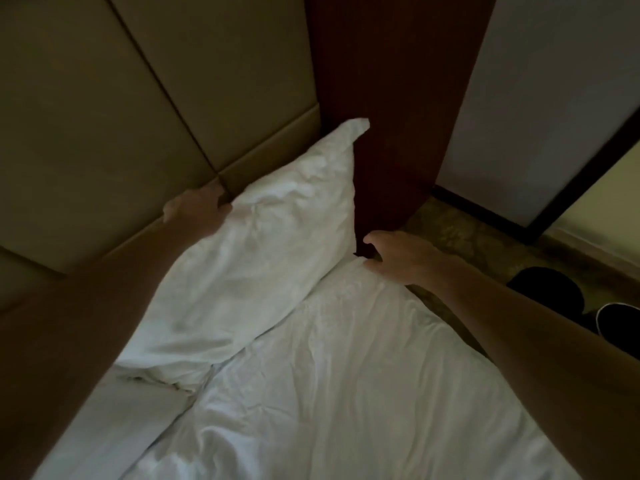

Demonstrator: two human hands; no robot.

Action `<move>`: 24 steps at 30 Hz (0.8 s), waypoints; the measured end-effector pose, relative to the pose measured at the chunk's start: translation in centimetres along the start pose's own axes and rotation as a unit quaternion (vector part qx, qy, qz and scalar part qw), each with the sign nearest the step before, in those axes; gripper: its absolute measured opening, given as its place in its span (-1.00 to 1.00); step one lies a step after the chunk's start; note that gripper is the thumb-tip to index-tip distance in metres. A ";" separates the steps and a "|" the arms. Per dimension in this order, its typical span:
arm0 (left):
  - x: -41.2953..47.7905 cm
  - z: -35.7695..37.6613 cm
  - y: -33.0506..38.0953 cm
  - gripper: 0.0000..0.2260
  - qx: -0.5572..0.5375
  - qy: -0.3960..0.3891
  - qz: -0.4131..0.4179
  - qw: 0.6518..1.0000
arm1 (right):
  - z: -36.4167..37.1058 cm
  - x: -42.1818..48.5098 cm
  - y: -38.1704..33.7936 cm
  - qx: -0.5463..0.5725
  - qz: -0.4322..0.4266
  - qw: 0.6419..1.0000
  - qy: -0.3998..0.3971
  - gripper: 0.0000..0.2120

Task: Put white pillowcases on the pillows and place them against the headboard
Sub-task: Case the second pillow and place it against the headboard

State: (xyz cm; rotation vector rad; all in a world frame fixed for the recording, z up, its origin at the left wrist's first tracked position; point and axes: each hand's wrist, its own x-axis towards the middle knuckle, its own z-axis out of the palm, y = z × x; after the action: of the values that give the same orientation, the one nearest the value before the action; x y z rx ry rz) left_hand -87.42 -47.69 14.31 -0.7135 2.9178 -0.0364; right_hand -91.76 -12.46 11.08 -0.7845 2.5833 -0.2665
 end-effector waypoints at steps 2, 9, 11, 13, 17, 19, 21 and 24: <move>-1.7 0.2 -1.6 -0.56 0.004 -0.013 0.027 1.000 | -0.7 0.3 -2.4 -0.012 -0.013 1.000 0.000 -0.51; -10.5 4.0 -13.5 -0.45 0.079 -0.025 0.071 0.994 | -3.1 1.1 -14.0 -0.043 -0.100 0.994 0.000 -0.47; -13.1 5.1 -16.8 -0.42 0.107 0.027 0.090 0.990 | -3.1 1.4 -17.4 -0.054 -0.124 0.991 -0.001 -0.46; -14.7 6.0 -19.9 -0.36 0.136 0.079 0.111 0.981 | -2.6 1.7 -20.7 -0.066 -0.139 0.988 -0.006 -0.45; -17.0 7.7 -23.7 -0.26 0.158 0.102 0.130 0.974 | -0.9 1.8 -26.7 -0.103 -0.155 0.982 -0.041 -0.44; -18.2 8.0 -23.8 -0.22 0.154 0.095 0.112 0.977 | 0.3 1.9 -29.1 -0.125 -0.153 0.979 -0.052 -0.44; -19.1 7.8 -23.5 -0.25 0.132 0.097 0.086 0.983 | 1.5 2.0 -30.7 -0.139 -0.136 0.979 -0.054 -0.45; -19.2 6.7 -23.0 -0.41 0.078 0.109 0.037 0.990 | 2.9 2.2 -31.5 -0.120 -0.103 0.985 -0.066 -0.37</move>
State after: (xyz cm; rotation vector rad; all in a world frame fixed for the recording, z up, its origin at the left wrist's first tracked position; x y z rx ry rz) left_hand -59.07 -59.18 11.39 -0.6125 3.0999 -0.3516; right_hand -76.82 -39.84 17.11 -1.1198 2.4376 0.0394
